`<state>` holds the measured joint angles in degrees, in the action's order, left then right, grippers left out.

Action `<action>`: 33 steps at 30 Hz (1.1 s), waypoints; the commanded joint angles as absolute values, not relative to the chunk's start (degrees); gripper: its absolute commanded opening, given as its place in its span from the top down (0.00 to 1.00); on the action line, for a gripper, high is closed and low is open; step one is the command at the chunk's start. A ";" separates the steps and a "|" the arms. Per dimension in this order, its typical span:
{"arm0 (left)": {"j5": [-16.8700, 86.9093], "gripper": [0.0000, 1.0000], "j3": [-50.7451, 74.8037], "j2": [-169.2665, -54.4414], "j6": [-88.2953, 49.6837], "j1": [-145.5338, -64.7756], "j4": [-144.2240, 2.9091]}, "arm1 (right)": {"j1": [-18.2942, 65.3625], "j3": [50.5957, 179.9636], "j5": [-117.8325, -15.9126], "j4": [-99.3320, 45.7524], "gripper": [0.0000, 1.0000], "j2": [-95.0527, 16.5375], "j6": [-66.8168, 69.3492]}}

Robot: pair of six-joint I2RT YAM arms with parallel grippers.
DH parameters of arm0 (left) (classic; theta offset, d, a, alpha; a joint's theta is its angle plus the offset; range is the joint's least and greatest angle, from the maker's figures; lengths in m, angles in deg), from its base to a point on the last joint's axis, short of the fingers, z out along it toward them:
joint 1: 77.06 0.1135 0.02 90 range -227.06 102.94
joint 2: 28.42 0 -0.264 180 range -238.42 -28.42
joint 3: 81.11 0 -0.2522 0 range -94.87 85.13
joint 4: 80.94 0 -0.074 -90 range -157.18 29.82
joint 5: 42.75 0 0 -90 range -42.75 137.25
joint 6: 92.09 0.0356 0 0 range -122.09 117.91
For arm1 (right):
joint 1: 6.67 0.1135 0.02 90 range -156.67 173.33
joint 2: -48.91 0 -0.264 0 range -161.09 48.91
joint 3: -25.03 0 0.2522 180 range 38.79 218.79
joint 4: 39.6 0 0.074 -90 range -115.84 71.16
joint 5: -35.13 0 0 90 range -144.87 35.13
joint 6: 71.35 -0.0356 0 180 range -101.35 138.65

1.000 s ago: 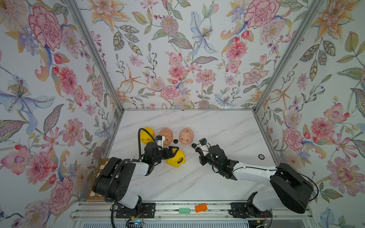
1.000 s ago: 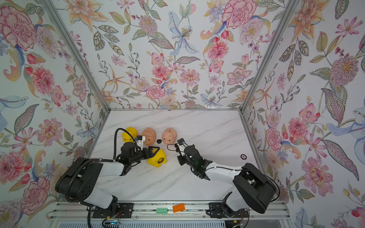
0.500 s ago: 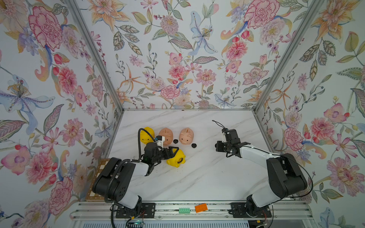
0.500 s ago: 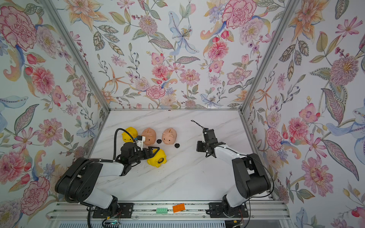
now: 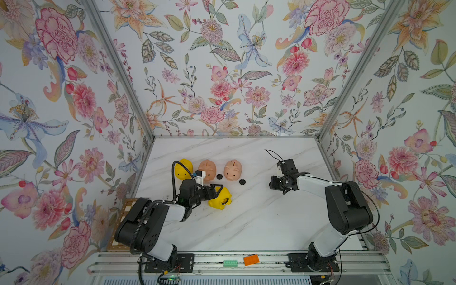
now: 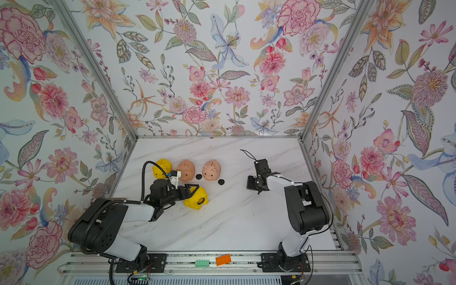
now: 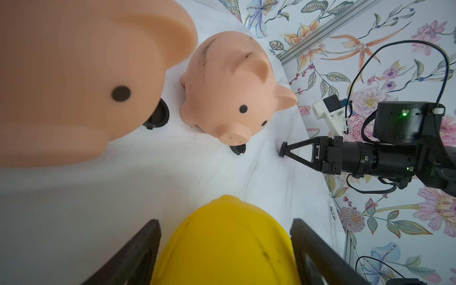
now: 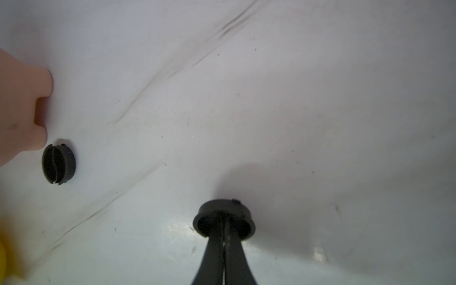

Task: Open piggy banks
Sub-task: Place the lid at the center of the board, then pick up the piggy bank from the center of the board.

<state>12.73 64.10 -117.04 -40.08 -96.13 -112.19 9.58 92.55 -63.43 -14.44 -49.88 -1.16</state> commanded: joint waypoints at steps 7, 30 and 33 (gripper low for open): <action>14.80 0.16 68.90 -120.33 -36.94 -96.05 -95.11 | 11.30 93.37 -62.97 -11.10 0.60 -46.54 -0.76; 13.85 0.16 70.36 -118.52 -37.48 -95.57 -97.54 | 43.24 73.79 -84.61 -62.25 0.17 -38.12 -29.73; 13.51 0.16 70.46 -118.51 -37.44 -95.50 -97.85 | 44.89 72.71 -82.43 -70.21 0.15 -42.44 -34.96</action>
